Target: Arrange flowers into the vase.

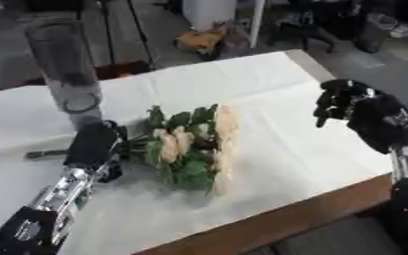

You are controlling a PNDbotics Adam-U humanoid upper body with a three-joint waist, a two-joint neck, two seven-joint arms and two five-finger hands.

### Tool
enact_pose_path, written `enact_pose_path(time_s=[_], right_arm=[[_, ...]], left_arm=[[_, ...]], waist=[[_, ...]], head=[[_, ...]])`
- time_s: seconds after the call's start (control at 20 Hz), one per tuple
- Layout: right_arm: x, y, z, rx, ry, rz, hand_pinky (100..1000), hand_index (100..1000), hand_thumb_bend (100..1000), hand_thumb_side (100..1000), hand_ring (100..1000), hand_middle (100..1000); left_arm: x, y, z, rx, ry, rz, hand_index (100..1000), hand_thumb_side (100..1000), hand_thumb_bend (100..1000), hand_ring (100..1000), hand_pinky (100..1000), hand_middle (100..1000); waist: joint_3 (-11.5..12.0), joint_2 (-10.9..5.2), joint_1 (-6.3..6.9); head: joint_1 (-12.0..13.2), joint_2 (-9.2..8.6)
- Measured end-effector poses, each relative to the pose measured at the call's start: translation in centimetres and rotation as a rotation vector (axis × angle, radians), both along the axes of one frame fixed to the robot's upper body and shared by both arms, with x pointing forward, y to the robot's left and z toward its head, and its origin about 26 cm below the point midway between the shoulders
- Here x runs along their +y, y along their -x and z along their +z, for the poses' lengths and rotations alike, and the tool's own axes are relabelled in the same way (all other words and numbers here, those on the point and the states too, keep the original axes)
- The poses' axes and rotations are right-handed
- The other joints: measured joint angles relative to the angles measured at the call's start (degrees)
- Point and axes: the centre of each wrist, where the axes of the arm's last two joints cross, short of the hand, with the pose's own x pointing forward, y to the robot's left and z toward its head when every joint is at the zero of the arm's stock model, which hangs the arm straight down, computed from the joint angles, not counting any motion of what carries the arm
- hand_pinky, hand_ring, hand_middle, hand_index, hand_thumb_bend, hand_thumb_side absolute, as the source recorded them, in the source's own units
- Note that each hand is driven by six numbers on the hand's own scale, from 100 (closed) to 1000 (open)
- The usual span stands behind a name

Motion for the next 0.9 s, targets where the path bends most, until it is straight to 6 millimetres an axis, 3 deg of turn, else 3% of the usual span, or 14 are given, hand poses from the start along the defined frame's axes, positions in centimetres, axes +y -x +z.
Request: enact_pose_path(time_s=[0.1, 0.15, 0.2, 0.3, 0.4, 0.5, 0.9], right_arm=[[0.0, 0.0, 0.0, 0.0, 0.0, 0.0, 507, 803, 829, 702, 599, 598], [0.0, 0.0, 0.0, 0.0, 0.0, 0.0, 507, 803, 829, 703, 599, 598], [0.0, 0.0, 0.0, 0.0, 0.0, 0.0, 507, 803, 829, 703, 599, 598], [0.0, 0.0, 0.0, 0.0, 0.0, 0.0, 507, 803, 829, 702, 600, 598], [0.0, 0.0, 0.0, 0.0, 0.0, 0.0, 507, 803, 829, 702, 600, 598], [0.0, 0.0, 0.0, 0.0, 0.0, 0.0, 507, 803, 829, 702, 600, 598], [0.0, 0.0, 0.0, 0.003, 0.003, -0.001, 507, 803, 829, 702, 600, 598]], left_arm=[[0.0, 0.0, 0.0, 0.001, 0.0, 0.001, 631, 100, 227, 522, 621, 445], [0.0, 0.0, -0.1, 0.001, 0.0, 0.002, 457, 100, 108, 349, 465, 297], [0.1, 0.0, -0.1, 0.001, 0.001, 0.003, 457, 100, 108, 349, 465, 297], [0.2, -0.1, -0.6, 0.023, -0.007, 0.008, 536, 115, 210, 417, 525, 367], [0.3, -0.2, -0.9, 0.053, -0.021, 0.001, 617, 187, 317, 484, 588, 436], [0.4, -0.5, -1.1, 0.089, -0.034, -0.013, 650, 231, 384, 511, 619, 461], [0.5, -0.7, -0.4, 0.196, -0.066, -0.051, 660, 244, 399, 521, 628, 469]], waist=[[0.0, 0.0, 0.0], [0.0, 0.0, 0.0], [0.01, 0.0, 0.0], [0.2, 0.03, 0.0], [0.32, 0.03, 0.0], [0.47, 0.03, 0.0], [0.5, 0.03, 0.0]], head=[[0.0, 0.0], [0.0, 0.0], [-0.03, 0.0], [-0.17, -0.01], [-0.32, -0.01], [-0.4, -0.01], [-0.72, -0.02]])
